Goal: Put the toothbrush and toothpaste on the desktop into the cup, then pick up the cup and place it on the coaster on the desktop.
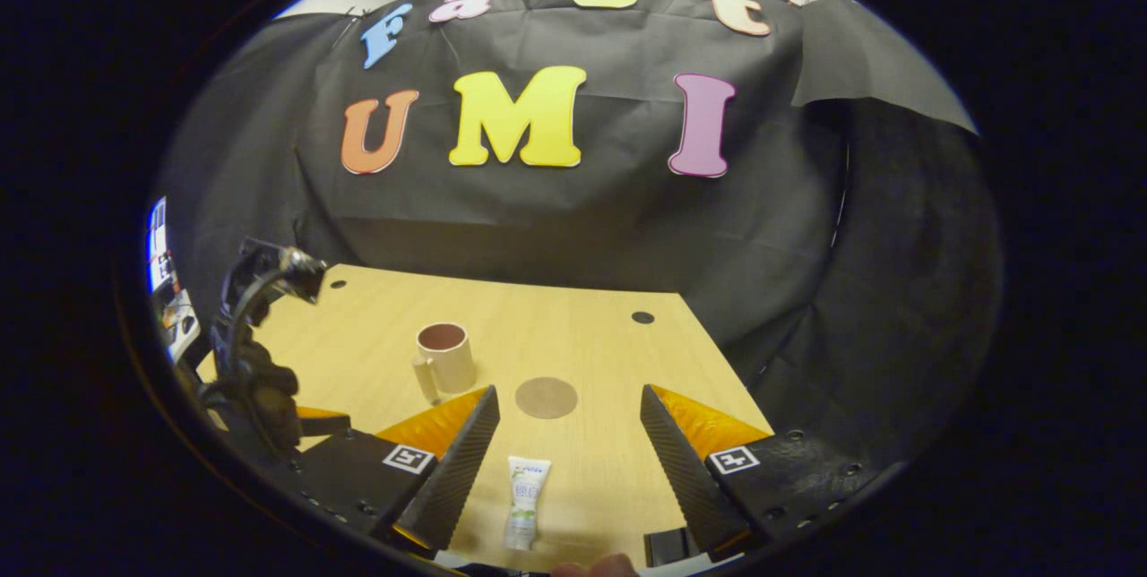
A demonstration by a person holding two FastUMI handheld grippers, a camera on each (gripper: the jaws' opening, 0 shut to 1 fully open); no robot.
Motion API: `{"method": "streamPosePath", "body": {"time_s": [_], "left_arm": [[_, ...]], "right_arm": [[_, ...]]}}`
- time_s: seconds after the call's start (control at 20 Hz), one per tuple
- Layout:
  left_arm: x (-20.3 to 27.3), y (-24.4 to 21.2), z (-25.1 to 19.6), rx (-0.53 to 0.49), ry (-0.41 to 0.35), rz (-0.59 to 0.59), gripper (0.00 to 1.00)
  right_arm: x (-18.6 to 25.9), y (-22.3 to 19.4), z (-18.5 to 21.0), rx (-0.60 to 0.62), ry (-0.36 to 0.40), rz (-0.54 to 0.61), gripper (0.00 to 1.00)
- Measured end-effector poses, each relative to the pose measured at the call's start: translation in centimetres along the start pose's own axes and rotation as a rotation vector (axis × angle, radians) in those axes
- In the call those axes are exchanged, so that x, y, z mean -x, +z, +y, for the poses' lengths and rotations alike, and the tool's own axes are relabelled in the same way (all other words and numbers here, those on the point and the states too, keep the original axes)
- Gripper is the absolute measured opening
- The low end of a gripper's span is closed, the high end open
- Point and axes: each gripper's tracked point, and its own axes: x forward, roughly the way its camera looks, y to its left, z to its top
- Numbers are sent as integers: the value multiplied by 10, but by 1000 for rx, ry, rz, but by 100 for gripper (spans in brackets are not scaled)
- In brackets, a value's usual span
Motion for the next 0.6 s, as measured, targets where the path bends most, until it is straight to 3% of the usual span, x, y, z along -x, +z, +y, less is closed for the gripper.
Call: {"method": "streamPosePath", "body": {"time_s": [0.4, 0.55, 0.6], "left_arm": [[-40, -32, 0, 67, 12, 116, 77], [-45, -38, 0, 60, 19, 132, 65], [-46, -39, 0, 58, 22, 138, 69]], "right_arm": [[6, 4, -15, 13, -35, -9, 95], [8, 3, -20, 12, -47, -6, 95], [8, 3, -21, 13, -51, -4, 97]]}}
